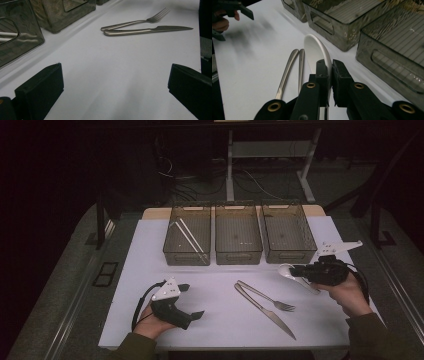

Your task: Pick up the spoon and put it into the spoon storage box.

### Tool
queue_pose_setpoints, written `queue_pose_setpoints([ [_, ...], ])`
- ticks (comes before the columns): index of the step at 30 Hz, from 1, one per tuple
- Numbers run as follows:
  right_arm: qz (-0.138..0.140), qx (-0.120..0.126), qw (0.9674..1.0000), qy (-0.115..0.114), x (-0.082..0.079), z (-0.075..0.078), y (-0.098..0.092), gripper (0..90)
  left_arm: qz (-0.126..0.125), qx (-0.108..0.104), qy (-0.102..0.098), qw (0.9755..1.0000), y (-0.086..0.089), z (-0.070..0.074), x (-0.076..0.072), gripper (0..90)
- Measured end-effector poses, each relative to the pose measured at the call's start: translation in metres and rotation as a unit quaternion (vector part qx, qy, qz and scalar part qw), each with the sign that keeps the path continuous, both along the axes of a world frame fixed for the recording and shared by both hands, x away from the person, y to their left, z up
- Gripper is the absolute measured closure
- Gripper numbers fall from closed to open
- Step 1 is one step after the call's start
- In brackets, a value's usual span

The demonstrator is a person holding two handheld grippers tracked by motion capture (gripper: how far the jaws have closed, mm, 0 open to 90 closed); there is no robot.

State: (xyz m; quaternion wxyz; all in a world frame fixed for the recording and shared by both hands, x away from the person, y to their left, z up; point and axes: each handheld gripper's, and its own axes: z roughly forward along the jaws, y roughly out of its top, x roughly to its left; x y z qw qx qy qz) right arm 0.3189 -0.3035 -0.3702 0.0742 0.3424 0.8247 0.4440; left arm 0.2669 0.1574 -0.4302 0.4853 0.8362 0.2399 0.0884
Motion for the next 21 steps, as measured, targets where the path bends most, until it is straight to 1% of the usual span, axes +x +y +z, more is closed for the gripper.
queue_pose_setpoints([
  [7,-0.004,0.003,1.0,-0.004,0.014,0.005,0.014,83.8,0.001,-0.001,0.001,1.0,0.0,0.0,0.0,0.0],
  [12,-0.014,0.0,0.9999,-0.003,0.025,0.009,0.024,83.8,0.0,-0.002,0.002,1.0,-0.001,0.0,0.0,0.0],
  [14,-0.017,0.004,0.9998,-0.003,0.03,0.011,0.027,83.8,0.0,-0.002,0.002,1.0,0.0,0.0,0.0,0.0],
  [18,-0.021,0.003,0.9997,-0.009,0.038,0.015,0.033,83.8,0.0,-0.001,0.001,1.0,0.0,0.0,0.0,0.0],
  [21,-0.025,0.016,0.9995,-0.014,0.044,0.018,0.038,83.8,0.0,-0.002,0.001,1.0,0.0,0.0,0.0,0.0],
])
